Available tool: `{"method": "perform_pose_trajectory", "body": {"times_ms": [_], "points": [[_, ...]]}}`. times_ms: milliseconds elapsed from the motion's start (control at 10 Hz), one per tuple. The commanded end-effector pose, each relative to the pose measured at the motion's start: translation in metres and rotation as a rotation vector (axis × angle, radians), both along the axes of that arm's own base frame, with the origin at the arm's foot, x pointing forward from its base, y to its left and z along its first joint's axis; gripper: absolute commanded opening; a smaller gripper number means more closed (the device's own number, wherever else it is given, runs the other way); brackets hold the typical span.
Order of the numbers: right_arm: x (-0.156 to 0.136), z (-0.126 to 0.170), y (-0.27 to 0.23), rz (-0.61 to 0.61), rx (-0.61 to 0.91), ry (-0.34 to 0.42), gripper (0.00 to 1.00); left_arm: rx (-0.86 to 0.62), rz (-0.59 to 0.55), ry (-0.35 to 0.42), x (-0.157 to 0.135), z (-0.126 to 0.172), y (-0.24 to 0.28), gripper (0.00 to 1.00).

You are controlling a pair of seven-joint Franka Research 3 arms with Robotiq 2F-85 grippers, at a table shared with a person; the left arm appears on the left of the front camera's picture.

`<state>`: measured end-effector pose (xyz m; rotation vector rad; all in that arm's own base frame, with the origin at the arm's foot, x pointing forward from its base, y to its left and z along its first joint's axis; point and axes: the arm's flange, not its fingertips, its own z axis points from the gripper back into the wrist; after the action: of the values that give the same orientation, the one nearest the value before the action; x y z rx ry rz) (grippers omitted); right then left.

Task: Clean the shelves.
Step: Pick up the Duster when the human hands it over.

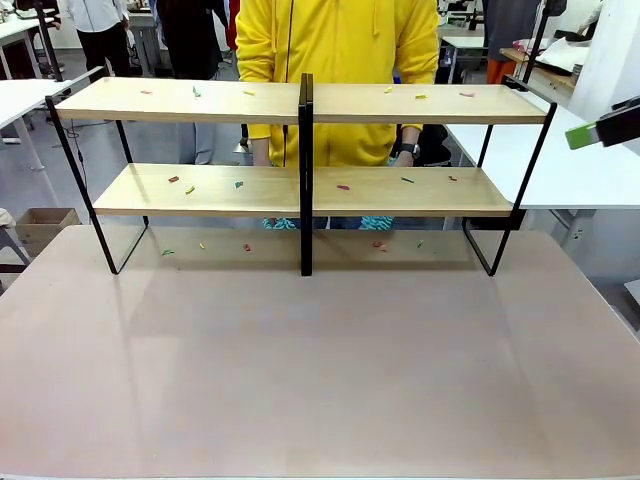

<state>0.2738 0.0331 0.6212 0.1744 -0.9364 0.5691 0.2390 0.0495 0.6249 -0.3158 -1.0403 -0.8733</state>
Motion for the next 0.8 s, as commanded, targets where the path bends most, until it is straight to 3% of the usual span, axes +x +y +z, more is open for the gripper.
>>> {"method": "perform_pose_trajectory", "body": {"times_ms": [0,400,700], "points": [[-0.017,-0.052,0.007,0.0,0.048,-0.037,1.0,-0.005,0.008,0.023,-0.042,-0.126,-0.033,1.0],[-0.003,-0.058,0.011,0.005,0.024,-0.016,1.0,-0.097,0.21,0.076,-0.034,-0.119,-0.017,1.0],[0.005,-0.063,0.009,0.008,0.033,0.006,1.0,-0.147,0.351,0.05,-0.036,-0.106,-0.024,1.0]]}}
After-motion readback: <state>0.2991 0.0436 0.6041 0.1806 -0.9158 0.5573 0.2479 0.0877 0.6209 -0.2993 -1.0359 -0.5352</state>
